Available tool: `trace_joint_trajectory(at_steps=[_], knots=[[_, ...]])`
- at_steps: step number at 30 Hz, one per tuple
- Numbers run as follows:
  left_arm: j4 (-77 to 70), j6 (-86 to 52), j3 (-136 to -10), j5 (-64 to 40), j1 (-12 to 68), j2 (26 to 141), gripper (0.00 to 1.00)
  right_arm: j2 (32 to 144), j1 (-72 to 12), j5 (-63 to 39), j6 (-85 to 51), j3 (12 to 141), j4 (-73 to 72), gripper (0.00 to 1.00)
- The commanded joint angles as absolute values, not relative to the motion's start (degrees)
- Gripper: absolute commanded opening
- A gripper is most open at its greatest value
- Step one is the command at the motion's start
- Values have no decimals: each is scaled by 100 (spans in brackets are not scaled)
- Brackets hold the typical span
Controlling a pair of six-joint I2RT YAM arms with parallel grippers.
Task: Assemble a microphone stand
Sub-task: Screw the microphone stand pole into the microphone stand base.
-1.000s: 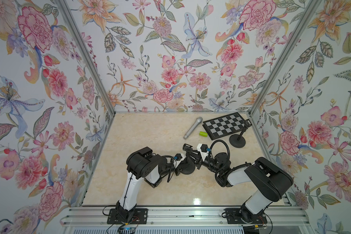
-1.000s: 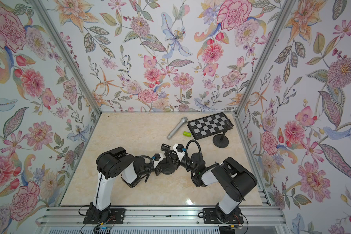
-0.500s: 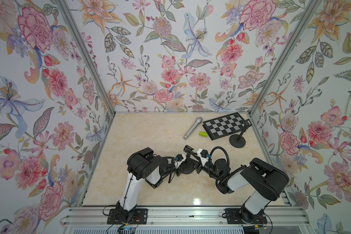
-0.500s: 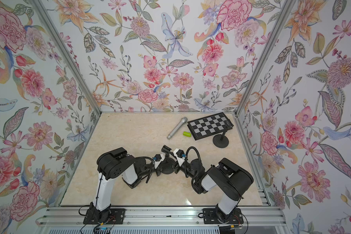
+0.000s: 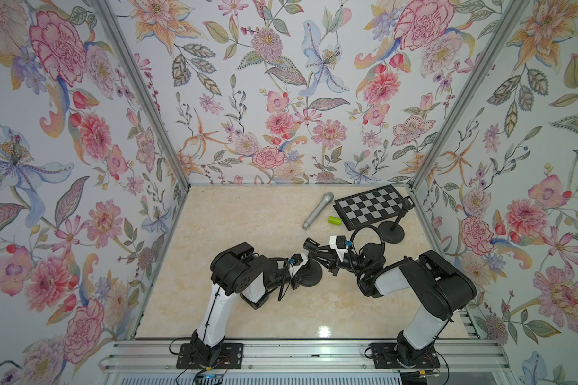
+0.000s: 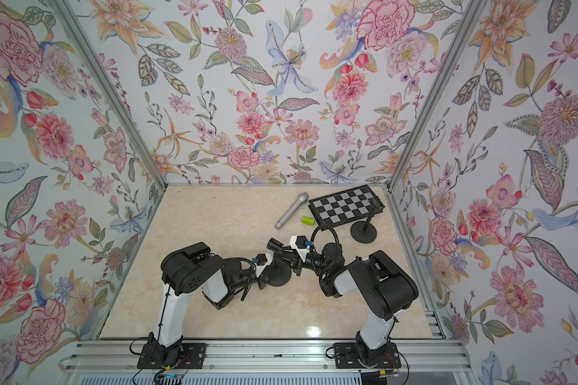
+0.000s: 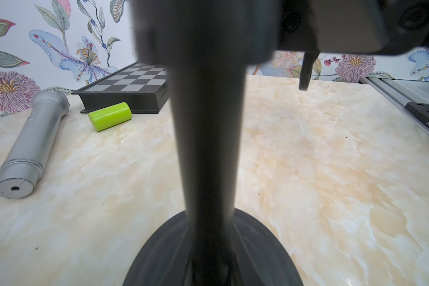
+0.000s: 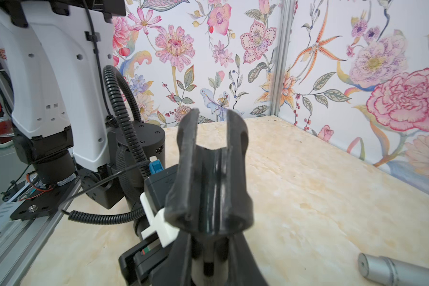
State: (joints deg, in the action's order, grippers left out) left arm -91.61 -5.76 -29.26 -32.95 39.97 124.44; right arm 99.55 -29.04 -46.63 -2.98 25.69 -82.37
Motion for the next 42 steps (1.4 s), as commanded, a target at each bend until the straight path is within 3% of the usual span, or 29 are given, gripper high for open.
trace_joint_trajectory(at_steps=[1, 4, 6, 9, 14, 17, 21, 24, 27, 42], knots=[[-10541, -380, -2899, -3054, 4085, 12735, 23, 9940, -3178, -3464, -318, 2341, -8193, 1], [-10547, -508, -2877, -2769, 4087, 12727, 32, 9708, -3892, -1052, -315, 1969, -8038, 0], [-10547, -558, -2860, -2526, 4087, 12639, 41, 9655, -4754, 1106, -303, 1867, -7828, 0], [-10547, -672, -2959, -2678, 4086, 12757, 43, 9927, -5605, 2839, -656, 2018, -7651, 0], [-10545, -548, -2918, -2757, 4087, 12646, 28, 10065, -5648, 1634, -224, 1841, -8238, 2], [-10547, -473, -2945, -2976, 4121, 12809, 19, 9895, -5139, -487, 256, 1643, -8462, 33], [-10547, -387, -2946, -3382, 4106, 12697, 19, 9647, -3959, -3381, -177, 1788, -8296, 43], [-10547, -405, -2965, -3594, 4084, 12733, 19, 9596, -3344, -5220, -433, 2444, -7216, 44], [-10547, -402, -2933, -3728, 4026, 12649, 19, 9463, -3314, -5624, -9, 2726, -6535, 45], [-10547, -365, -2857, -3788, 3944, 12718, 24, 8754, -2869, -5674, 890, 2903, -5506, 47]])
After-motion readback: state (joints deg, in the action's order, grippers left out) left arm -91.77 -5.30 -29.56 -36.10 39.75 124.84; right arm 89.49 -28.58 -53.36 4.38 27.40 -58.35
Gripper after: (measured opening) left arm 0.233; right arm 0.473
